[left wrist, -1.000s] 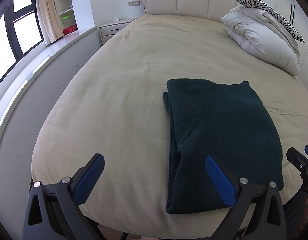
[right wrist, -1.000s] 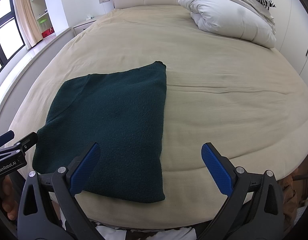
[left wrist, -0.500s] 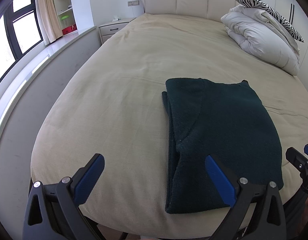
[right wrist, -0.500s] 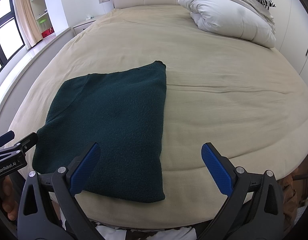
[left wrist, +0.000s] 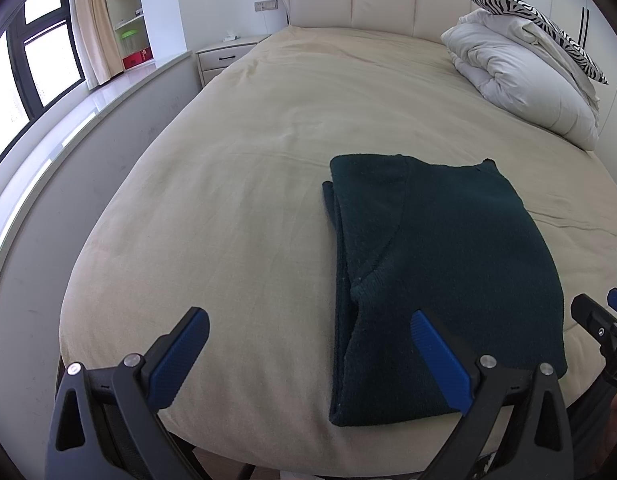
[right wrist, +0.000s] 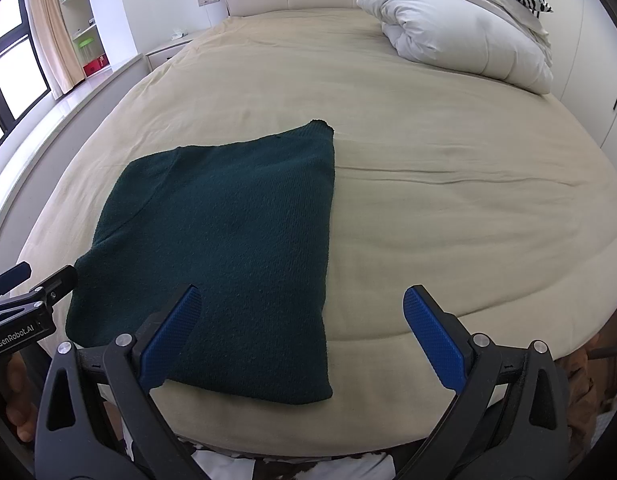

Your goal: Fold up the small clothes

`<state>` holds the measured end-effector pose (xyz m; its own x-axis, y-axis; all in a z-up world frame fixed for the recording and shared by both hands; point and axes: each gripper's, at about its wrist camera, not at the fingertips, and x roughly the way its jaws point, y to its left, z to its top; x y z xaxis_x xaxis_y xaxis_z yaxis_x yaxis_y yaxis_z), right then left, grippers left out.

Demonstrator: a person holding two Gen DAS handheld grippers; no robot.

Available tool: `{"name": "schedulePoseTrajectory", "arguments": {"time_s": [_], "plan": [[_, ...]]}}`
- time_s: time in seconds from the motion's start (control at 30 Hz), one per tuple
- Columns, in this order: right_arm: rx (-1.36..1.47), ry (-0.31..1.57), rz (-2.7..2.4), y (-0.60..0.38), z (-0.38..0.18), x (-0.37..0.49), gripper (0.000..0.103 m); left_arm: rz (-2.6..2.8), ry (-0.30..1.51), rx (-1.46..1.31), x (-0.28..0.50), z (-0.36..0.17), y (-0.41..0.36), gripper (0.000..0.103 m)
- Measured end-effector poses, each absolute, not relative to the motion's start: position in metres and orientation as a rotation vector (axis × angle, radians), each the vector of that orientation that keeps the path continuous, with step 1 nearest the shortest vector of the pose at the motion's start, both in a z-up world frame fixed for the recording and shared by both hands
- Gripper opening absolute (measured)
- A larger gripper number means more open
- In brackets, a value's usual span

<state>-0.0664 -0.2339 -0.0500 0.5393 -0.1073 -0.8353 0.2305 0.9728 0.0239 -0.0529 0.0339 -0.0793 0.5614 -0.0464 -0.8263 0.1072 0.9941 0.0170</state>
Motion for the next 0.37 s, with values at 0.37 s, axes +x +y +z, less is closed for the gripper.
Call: {"name": "schedulePoseTrajectory", "arguments": {"time_s": [0.37], "plan": [[0.141,0.985,-0.2,-0.2302,-0.0526,-0.0686,0.103,-0.093,0.972,0.066,-0.0573,-0.0792,0.0311,0.103]]}}
